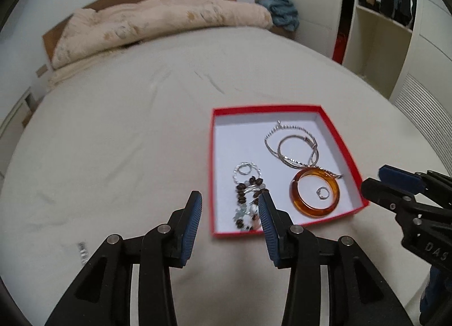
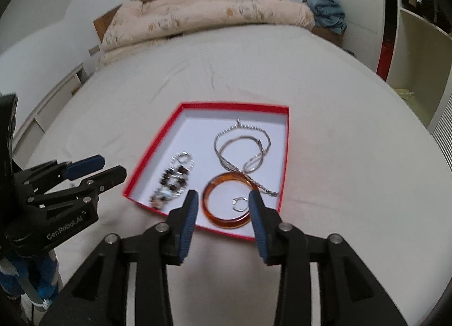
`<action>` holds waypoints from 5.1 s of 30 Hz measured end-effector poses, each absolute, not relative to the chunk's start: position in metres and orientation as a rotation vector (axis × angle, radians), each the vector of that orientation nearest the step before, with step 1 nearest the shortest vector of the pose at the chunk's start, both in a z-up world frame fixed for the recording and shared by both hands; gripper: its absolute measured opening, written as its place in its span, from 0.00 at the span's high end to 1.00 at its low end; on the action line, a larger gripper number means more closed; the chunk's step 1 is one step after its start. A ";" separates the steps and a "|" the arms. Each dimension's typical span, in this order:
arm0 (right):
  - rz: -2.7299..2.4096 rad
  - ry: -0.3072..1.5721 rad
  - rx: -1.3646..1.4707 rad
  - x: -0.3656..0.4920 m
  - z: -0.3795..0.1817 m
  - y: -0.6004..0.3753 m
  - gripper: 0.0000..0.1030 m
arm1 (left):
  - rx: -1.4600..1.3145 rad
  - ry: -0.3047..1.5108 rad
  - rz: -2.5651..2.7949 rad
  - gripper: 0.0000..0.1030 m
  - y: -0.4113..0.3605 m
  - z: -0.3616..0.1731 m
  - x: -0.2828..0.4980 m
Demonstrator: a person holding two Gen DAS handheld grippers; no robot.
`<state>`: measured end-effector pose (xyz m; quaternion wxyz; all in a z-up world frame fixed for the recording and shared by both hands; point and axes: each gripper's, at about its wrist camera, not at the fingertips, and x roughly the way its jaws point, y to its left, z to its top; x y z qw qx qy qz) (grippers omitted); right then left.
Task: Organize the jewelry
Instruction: 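Lift both open tools from the red box toward the watch and bangle, then grasp the dark brown bangle with the left tool while the right tool grasps the green-faced watch, then carry the bangle and watch into the red box and open both tools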
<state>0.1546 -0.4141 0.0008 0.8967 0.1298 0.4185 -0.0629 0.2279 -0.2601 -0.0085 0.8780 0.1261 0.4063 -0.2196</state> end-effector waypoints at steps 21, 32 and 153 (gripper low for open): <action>-0.084 0.713 0.254 0.018 0.107 -0.326 0.46 | 0.214 0.725 -0.313 0.49 -0.149 0.090 0.071; -0.026 0.648 0.202 -0.017 0.140 -0.271 0.46 | 0.173 0.666 -0.238 0.33 -0.080 0.111 0.035; 0.124 0.775 0.138 0.140 0.038 -0.201 0.79 | 0.150 0.832 -0.297 0.92 -0.023 0.002 0.149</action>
